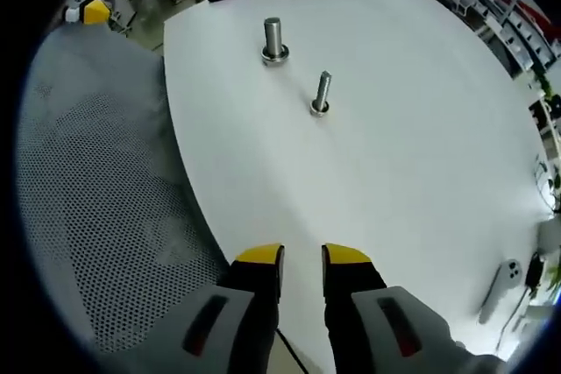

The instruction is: Place the washer onto the threaded stud by aligning its center hole with the stud, sliding it down to the base, and recovering from edge contact or off-axis alignment until the washer reaches the visible bottom stop.

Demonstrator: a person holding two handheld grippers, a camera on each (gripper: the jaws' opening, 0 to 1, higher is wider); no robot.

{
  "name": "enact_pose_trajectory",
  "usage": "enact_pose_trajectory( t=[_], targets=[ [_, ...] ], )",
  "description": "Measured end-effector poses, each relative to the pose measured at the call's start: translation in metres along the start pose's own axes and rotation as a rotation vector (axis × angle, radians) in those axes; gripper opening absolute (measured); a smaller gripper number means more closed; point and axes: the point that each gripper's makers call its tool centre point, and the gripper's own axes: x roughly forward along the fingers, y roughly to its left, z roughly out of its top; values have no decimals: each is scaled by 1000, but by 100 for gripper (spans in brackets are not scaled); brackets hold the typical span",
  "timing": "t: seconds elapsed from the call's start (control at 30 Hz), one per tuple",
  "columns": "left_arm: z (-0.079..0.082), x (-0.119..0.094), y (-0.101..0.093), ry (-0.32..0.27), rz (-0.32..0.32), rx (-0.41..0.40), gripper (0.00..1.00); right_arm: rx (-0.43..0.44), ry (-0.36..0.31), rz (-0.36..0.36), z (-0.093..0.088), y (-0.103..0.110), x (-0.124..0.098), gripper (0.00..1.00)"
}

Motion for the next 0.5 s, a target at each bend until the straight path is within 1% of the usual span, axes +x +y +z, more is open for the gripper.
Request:
enact_pose_trajectory(
  t=[0.13, 0.27, 0.37, 0.5],
  targets=[
    [-3, 1, 3, 16, 15, -5, 35, 11, 15, -2, -20, -6, 0, 21],
    [-1, 0, 4, 5, 22, -8, 35, 49, 15, -4, -33, -15, -2, 22],
    [-4, 1, 5, 21, 25, -11, 35, 61, 16, -9, -42, -21, -4, 23],
    [-6, 1, 7, 34, 33, -15, 35, 68, 36, -23, -59, -34, -5, 24]
  ],
)
